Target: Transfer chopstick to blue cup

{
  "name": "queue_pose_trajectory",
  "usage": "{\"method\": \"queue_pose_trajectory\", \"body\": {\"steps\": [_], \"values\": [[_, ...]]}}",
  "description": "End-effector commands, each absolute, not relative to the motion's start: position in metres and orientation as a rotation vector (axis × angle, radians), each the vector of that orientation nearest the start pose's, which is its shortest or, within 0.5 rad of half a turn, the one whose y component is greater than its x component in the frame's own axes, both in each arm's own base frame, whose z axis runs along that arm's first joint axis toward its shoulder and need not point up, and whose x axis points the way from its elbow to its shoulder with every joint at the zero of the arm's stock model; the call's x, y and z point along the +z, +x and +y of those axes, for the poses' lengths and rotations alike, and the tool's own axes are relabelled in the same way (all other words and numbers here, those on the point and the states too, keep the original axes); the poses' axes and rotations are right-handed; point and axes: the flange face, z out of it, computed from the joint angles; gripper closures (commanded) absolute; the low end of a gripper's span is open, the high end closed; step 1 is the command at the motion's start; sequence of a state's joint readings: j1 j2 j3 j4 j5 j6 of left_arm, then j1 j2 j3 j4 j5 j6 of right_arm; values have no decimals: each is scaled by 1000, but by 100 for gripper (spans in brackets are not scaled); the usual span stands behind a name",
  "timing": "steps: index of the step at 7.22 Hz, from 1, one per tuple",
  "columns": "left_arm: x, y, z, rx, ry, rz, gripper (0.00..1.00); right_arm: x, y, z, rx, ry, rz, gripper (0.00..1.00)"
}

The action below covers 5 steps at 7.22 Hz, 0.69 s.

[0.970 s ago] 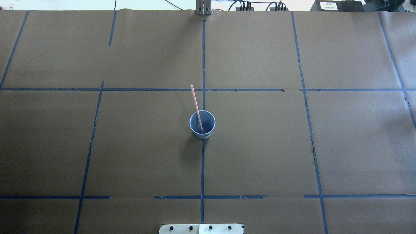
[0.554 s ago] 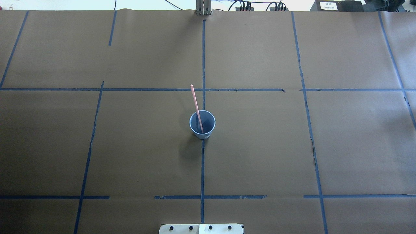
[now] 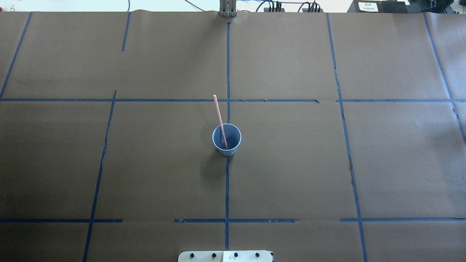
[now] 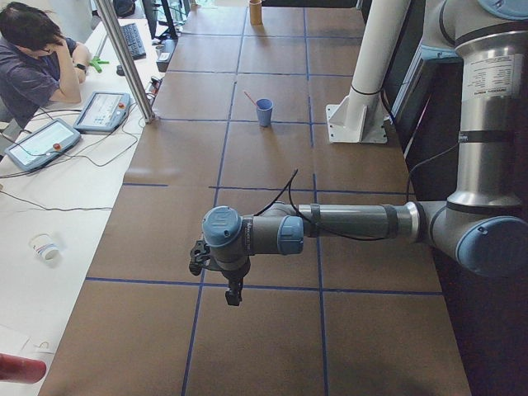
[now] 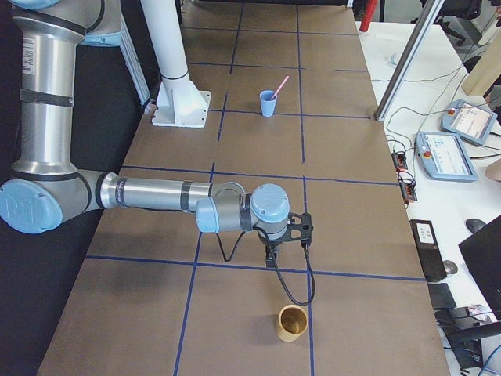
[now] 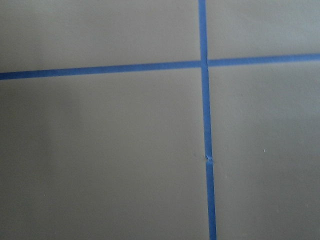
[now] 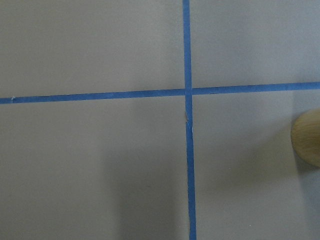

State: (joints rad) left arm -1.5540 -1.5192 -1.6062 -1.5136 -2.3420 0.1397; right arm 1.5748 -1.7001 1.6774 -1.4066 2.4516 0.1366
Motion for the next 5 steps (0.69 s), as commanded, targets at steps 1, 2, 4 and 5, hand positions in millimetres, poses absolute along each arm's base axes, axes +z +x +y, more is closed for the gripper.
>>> {"method": "queue_pose_trajectory", "body": {"steps": [1, 2, 4, 5], "values": [[678, -59, -462, 146, -59, 783, 0, 644, 59, -443, 72, 69, -886, 0], [680, -62, -459, 138, -60, 785, 0, 645, 59, -442, 74, 69, -884, 0], [681, -93, -453, 37, -46, 785, 0, 645, 63, -441, 81, 72, -882, 0], [676, -95, -454, 13, -41, 780, 0, 645, 63, -441, 81, 72, -882, 0]]}}
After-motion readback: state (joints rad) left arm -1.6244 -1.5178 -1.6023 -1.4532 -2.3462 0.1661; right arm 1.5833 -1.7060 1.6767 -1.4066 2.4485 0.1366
